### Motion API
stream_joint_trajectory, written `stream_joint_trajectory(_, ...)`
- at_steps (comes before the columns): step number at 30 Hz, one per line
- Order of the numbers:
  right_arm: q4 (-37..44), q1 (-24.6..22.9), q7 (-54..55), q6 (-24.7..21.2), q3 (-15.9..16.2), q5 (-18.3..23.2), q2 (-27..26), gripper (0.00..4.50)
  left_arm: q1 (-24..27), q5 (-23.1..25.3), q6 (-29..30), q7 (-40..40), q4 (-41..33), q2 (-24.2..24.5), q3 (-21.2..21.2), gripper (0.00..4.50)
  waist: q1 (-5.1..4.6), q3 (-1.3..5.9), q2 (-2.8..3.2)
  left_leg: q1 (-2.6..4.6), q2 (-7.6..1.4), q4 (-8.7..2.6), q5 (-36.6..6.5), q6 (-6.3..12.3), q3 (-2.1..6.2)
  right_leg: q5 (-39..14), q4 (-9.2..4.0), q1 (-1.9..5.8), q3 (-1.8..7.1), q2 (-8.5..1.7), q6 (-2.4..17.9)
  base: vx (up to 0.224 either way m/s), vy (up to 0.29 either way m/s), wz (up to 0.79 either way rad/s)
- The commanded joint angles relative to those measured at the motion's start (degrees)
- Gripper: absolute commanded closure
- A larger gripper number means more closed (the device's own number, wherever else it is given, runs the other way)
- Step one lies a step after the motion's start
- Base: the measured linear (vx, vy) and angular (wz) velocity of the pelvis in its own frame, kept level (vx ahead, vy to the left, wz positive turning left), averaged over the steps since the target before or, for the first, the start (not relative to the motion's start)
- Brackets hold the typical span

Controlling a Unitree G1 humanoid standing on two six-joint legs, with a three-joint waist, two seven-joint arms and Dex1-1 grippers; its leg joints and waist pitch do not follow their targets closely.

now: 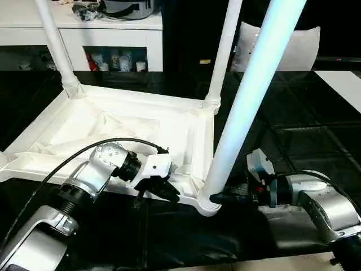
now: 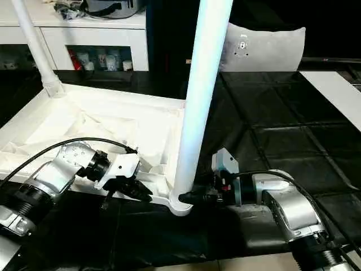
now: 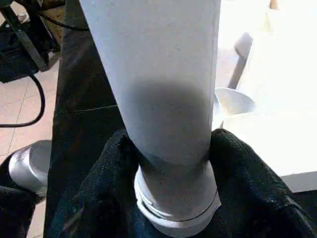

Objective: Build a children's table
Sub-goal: Rotate leg to tighten

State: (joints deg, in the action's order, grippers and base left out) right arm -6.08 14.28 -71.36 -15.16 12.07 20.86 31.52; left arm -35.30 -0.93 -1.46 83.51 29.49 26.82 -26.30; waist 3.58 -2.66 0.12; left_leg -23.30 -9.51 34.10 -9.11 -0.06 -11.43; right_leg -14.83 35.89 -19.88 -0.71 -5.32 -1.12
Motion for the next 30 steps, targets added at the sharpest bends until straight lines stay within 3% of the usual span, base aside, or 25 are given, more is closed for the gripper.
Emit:
stream_joint_trajectory(1,2.55,-1.23,1.44,-2.27,0.86,0.35,-0.72,2.61,1.06,1.75,3.26,-1.71,-1.33,-0.64,-1.07,4.5,-0.14,3.18,-0.16,2.59,-4.01,-4.63,-14.95,0.65,1.53,-2.61,-4.11,0.08,1.2,-3.16,16.18,0.0,0.0,0.0)
stream_joint_trajectory(3,4.53,-2.62,5.14,-5.13,0.43,0.53,-1.82,2.61,1.57,1.14,7.71,-5.17,-3.04,-1.92,0.21,4.5,-0.24,2.97,-0.08,2.57,-4.07,-4.88,-16.21,0.12,1.62,-4.33,-4.3,0.01,1.25,-3.19,15.89,0.0,0.0,0.0)
stream_joint_trajectory(5,5.76,-3.44,9.52,-6.29,0.07,-0.12,-3.87,2.61,1.96,0.26,12.14,-7.62,-5.11,-3.29,1.15,4.5,-0.33,2.68,0.03,2.96,-4.04,-5.13,-20.32,-1.72,1.69,-10.26,-4.84,-0.44,1.43,-3.31,15.02,0.0,0.0,0.0)
stream_joint_trajectory(7,6.2,-3.74,14.86,-6.72,0.17,-2.35,-6.39,2.61,2.15,-0.21,16.2,-10.38,-6.99,-4.99,1.84,4.5,-0.77,2.34,-0.13,3.12,-3.84,-5.36,-25.48,-4.58,2.21,-19.5,-5.51,-0.88,1.5,-3.54,12.64,0.0,0.0,0.0)
stream_joint_trajectory(8,6.09,-3.67,17.63,-7.16,0.12,-3.35,-7.82,2.61,2.13,-0.26,17.94,-11.79,-7.64,-5.93,2.09,4.5,-0.97,2.31,-0.13,2.99,-3.83,-5.51,-25.96,-5.14,2.35,-21.03,-5.54,-0.87,1.5,-3.57,11.87,0.0,0.0,0.0)
stream_joint_trajectory(9,5.9,-3.53,20.45,-7.75,0.0,-4.29,-9.3,2.61,2.12,-0.23,19.72,-13.21,-8.32,-6.9,2.32,4.5,-1.38,2.19,-0.1,3.29,-3.79,-5.61,-28.4,-6.66,2.62,-24.54,-5.9,-1.58,1.48,-3.52,10.13,0.0,0.0,0.0)
stream_joint_trajectory(11,4.6,-2.57,26.49,-8.7,-0.74,-5.95,-12.72,2.61,1.58,0.52,22.14,-17.55,-8.12,-9.59,3.09,4.5,-2.31,2.14,-0.18,2.95,-3.57,-5.81,-29.92,-7.58,3.03,-25.79,-6.06,-1.54,1.3,-3.42,9.13,-0.028,0.019,-0.09)
stream_joint_trajectory(13,2.9,-0.99,32.95,-10.16,-2.03,-6.88,-16.78,2.62,0.92,1.34,25.34,-22.21,-7.69,-12.61,3.97,4.5,-2.94,2.33,0.19,2.78,-3.53,-6.11,-30.94,-7.94,3.35,-24.98,-6.03,-1.29,1.03,-3.28,8.35,0.0,0.0,0.0)
stream_joint_trajectory(15,-0.9,1.88,41.48,-11.24,-4.03,-8.03,-22.03,2.62,-0.57,2.9,27.98,-29.13,-5.41,-16.4,5.19,4.5,-4.06,2.45,0.31,2.88,-3.28,-6.15,-32.14,-8.74,3.4,-22.61,-5.91,-1.82,0.89,-3.08,9.42,0.0,0.0,0.0)
stream_joint_trajectory(17,-2.4,3.07,44.74,-11.81,-4.87,-8.45,-23.79,2.63,-1.28,2.93,29.1,-31.97,-4.56,-17.93,6.09,4.5,-4.34,3.04,-0.06,2.55,-3.16,-5.93,-29.66,-7.85,3.44,-20.22,-6.08,-1.2,0.88,-3.17,8.64,0.0,0.0,0.0)
stream_joint_trajectory(18,-4.59,4.68,48.67,-12.3,-5.86,-9.31,-25.9,2.63,-2.26,3.13,29.92,-35.71,-3.47,-19.94,7.34,4.5,-4.49,2.93,0.15,2.22,-3.19,-6.07,-27.22,-6.58,3.07,-15.64,-5.94,-1.35,1.02,-2.9,9.21,0.0,0.0,0.0)
stream_joint_trajectory(19,-6.16,5.8,51.34,-12.58,-6.56,-9.87,-27.38,2.63,-2.96,3.25,30.45,-38.33,-2.68,-21.36,8.26,4.5,-4.77,2.82,0.29,2.36,-3.04,-5.93,-27.1,-6.06,2.7,-13.58,-5.93,-1.71,1.08,-2.64,10.2,0.0,0.0,0.0)
stream_joint_trajectory(21,-8.46,7.31,54.38,-12.16,-7.76,-10.28,-29.55,2.63,-4.06,3.27,31.08,-41.83,-1.57,-23.42,9.82,4.5,-4.67,2.97,0.16,2.59,-2.92,-5.52,-26.87,-5.33,2.61,-15.49,-6.31,-1.71,1.13,-3.05,10.29,0.0,0.0,0.0)
stream_joint_trajectory(23,-9.23,7.8,54.33,-9.95,-7.58,-11.07,-30.09,1.93,-4.92,3.72,30.86,-43.29,-0.85,-24.33,10.44,4.5,-4.41,3.04,0.13,2.27,-3.04,-5.47,-24.63,-4.23,2.44,-13.1,-6.28,-1.42,1.18,-2.91,9.94,0.0,0.0,0.0)
stream_joint_trajectory(26,-7.85,6.68,54.4,-7.81,-8.86,-11.12,-30.49,1.8,-5.49,5.94,28.74,-43.22,-0.19,-23.21,9.75,4.5,-4.2,3.26,0.27,2.01,-3.1,-5.4,-21.32,-2.69,2.27,-9.15,-5.95,-1.08,1.15,-2.72,10.23,0.0,0.0,0.0)
stream_joint_trajectory(30,-5.42,4.54,51.41,-5.12,-7.66,-12.46,-26.85,1.41,-4.41,6.57,26.63,-40.63,-0.37,-20.42,8.37,4.5,-3.44,3.51,0.5,1.8,-3.15,-5.02,-16.49,-1.05,1.93,-2.11,-5.5,-0.54,1.09,-2.5,11.57,0.0,0.0,0.0)
